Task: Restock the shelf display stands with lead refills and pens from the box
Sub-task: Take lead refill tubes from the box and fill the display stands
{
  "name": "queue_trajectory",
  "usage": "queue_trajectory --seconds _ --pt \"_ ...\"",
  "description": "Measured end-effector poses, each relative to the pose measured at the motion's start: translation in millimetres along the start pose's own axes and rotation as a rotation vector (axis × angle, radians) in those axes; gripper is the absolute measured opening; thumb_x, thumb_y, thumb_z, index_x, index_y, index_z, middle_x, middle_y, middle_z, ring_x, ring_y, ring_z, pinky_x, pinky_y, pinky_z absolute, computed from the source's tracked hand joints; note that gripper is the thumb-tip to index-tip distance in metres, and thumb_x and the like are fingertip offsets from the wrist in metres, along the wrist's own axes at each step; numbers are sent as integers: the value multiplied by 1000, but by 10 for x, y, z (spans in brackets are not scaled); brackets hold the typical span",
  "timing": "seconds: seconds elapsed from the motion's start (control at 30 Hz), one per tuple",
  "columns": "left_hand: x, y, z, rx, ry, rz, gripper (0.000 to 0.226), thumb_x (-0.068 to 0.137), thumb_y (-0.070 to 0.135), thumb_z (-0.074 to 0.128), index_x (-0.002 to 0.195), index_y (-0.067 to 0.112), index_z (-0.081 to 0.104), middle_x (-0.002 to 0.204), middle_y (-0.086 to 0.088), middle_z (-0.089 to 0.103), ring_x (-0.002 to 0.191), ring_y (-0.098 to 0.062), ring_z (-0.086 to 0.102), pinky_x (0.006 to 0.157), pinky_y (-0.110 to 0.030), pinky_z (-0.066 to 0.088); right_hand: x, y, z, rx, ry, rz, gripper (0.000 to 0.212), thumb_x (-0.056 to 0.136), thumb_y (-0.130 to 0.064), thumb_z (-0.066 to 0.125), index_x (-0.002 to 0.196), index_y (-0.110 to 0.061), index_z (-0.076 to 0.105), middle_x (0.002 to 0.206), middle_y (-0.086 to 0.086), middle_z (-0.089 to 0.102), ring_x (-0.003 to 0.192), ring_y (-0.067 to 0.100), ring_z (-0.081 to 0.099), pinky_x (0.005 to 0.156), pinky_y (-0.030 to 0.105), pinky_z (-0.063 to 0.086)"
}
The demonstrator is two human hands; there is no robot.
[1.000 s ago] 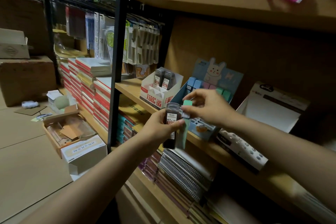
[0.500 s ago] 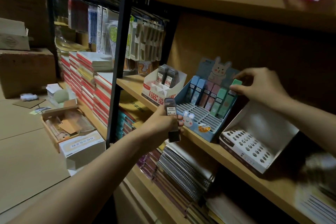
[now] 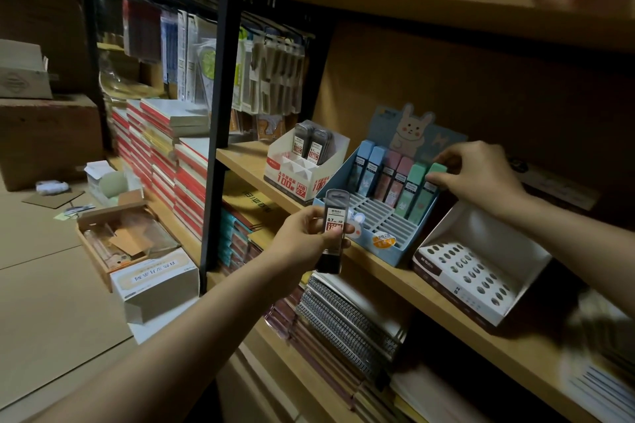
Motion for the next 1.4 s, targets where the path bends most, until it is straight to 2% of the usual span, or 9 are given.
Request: queue_trajectory --seconds 0.4,0.5,0.57,0.77,0.87,1.0,1.07,1.17,1.4 --pt "49 -8 -31 27 50 83 18 90 7 60 106 17 63 102 -8 70 87 -15 73 69 -28 56 -104 -76 108 -216 47 34 31 83 -33 74 100 -8 69 102 13 59 91 26 59 73 39 54" --pt "52 20 -58 27 75 118 22 91 8 60 110 19 63 102 -4 70 86 -13 73 64 -23 56 -146 -320 77 -16 90 -36 29 88 -34 67 107 -12 64 103 2 53 91 18 56 73 26 47" --pt "46 59 -58 75 68 150 25 92 11 59 115 22 61 103 -2 70 85 -9 72 63 -20 55 -212 -579 176 195 -32 -70 28 89 -39 64 109 -20 62 100 -7 57 88 11 60 70 19 46" --pt "59 207 -94 209 66 208 24 96 16 56 116 29 56 110 -1 65 91 -10 68 65 -20 55 -178 -1161 436 470 -255 -86 16 83 -24 75 97 -25 67 91 -4 71 79 8 69 73 31 60" --pt "98 333 -269 466 223 294 33 95 23 57 127 23 50 127 0 55 113 -13 57 83 -26 55 117 -1163 362 489 -194 -64 14 84 -19 75 95 -22 67 91 -3 69 87 15 68 81 41 59" --pt "211 413 -537 1084 352 402 63 95 39 53 149 20 28 157 0 20 144 -18 18 118 -40 26 610 -1049 145 494 79 -1 13 87 -19 72 95 -24 63 90 -8 65 84 3 62 66 15 51" --pt "308 353 -643 1156 297 363 70 95 46 50 153 24 18 162 4 5 148 -18 2 122 -42 14 796 -1048 158 431 142 7 12 87 -21 72 95 -23 63 91 -6 64 80 3 59 61 10 43" --pt "439 230 -686 1239 245 340 72 95 52 45 154 32 9 163 7 -5 148 -16 -10 122 -42 3 967 -1108 330 347 130 -7 12 87 -19 72 97 -18 65 94 -1 65 83 12 60 69 20 50" --pt "561 149 -644 1266 247 388 73 93 57 43 152 40 2 162 9 -8 148 -17 -12 116 -38 -1 1127 -1297 723 216 99 -101 17 88 -19 70 102 -10 66 102 7 65 93 21 61 79 33 53"
Point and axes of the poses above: each hand's wrist, its own x-axis towards the middle knuckle, its own z-axis out of the palm, y = z × x, the point moved 5 cm from there along x, towards the middle knuckle
